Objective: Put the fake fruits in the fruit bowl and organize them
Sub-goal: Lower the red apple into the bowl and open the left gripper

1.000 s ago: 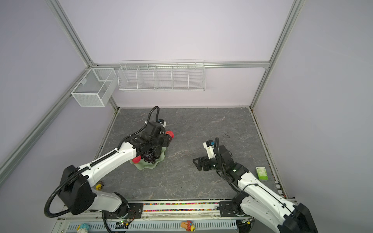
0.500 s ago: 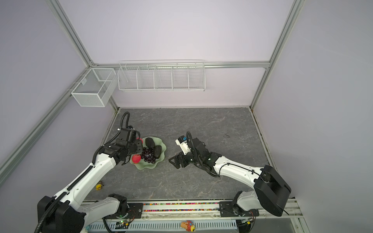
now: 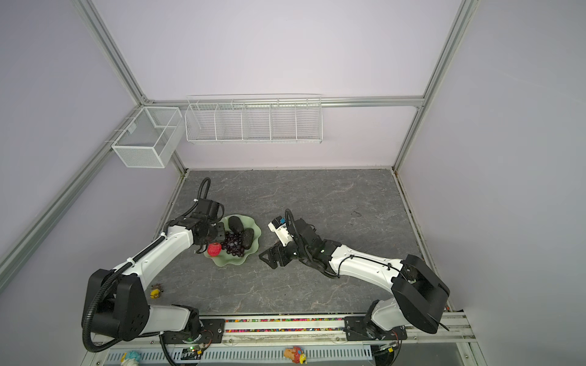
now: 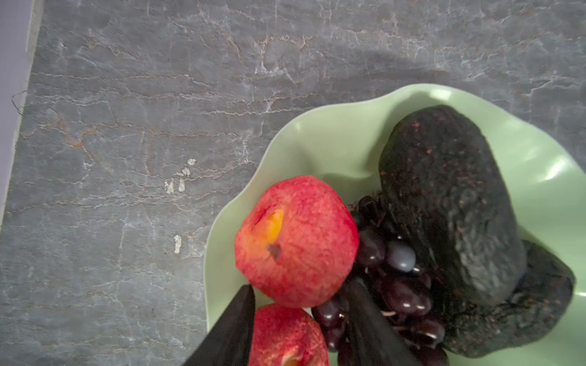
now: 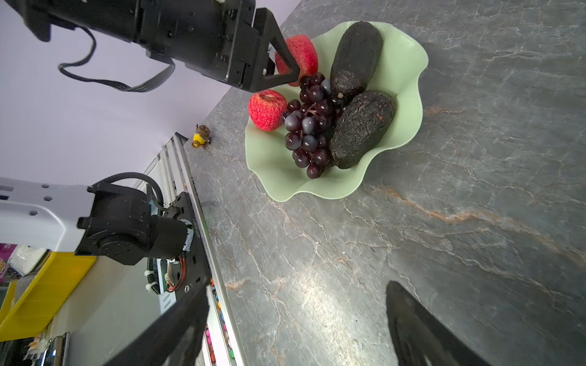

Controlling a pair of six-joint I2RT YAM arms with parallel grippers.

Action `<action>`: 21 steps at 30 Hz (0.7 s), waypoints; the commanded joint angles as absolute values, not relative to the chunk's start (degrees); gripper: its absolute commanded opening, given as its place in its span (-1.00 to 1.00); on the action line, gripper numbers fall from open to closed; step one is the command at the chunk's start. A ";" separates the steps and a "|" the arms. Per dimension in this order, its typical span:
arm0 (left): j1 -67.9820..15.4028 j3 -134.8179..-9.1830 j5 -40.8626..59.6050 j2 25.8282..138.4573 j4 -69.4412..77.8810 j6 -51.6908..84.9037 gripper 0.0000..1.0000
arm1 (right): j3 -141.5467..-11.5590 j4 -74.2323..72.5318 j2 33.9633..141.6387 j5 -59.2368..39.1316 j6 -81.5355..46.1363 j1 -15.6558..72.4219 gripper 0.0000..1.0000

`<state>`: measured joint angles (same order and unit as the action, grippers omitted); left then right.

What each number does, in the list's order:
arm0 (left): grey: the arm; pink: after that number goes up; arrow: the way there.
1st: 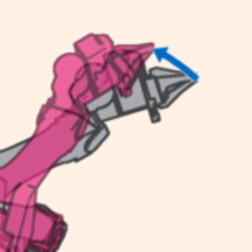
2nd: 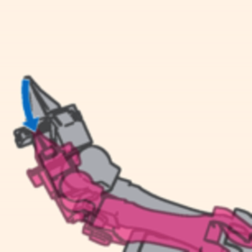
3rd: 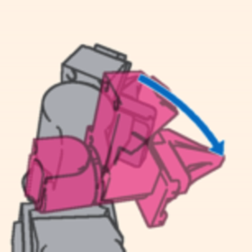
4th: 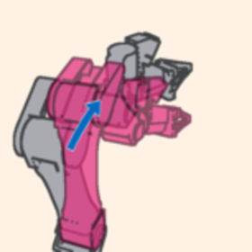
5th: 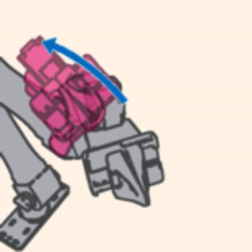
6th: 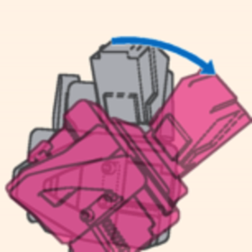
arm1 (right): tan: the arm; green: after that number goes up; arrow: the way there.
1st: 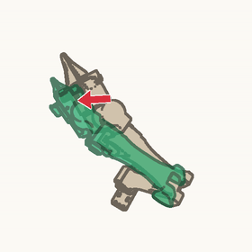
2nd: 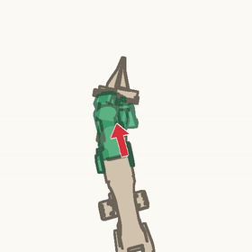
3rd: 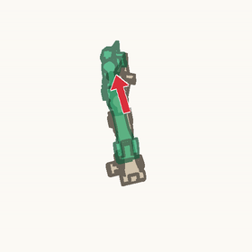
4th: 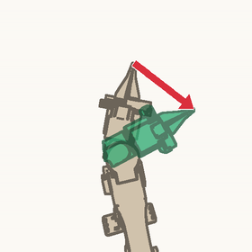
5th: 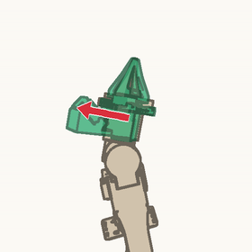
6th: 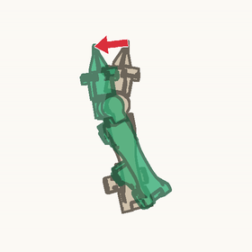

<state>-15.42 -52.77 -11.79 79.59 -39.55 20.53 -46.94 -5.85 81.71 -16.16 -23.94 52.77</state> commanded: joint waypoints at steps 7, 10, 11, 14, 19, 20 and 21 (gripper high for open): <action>-15.18 -54.84 -11.39 79.23 -41.24 21.29 -0.02 | -47.96 -5.43 82.01 -15.98 -23.03 53.09 0.77; -15.13 -55.59 -10.11 77.62 -42.62 21.10 0.00 | -47.95 -5.51 82.03 -16.01 -23.03 53.09 0.77; -15.17 -55.95 -9.64 76.93 -43.31 21.03 0.01 | -47.91 -5.51 82.08 -16.06 -23.04 53.10 0.77; -15.12 -57.03 -8.51 74.35 -45.59 20.66 0.05 | -47.90 -5.38 81.92 -15.81 -22.89 53.05 0.77; -15.18 -57.36 -6.77 70.00 -46.59 20.11 0.10 | -47.57 -5.00 80.82 -15.13 -22.90 52.91 0.77; -15.17 -57.18 -6.66 69.35 -46.01 19.98 0.11 | -47.55 -4.95 80.54 -14.96 -22.90 52.76 0.77; -15.12 -56.89 -6.67 68.62 -45.17 19.84 0.11 | -47.40 -4.86 80.36 -14.83 -22.92 52.65 0.77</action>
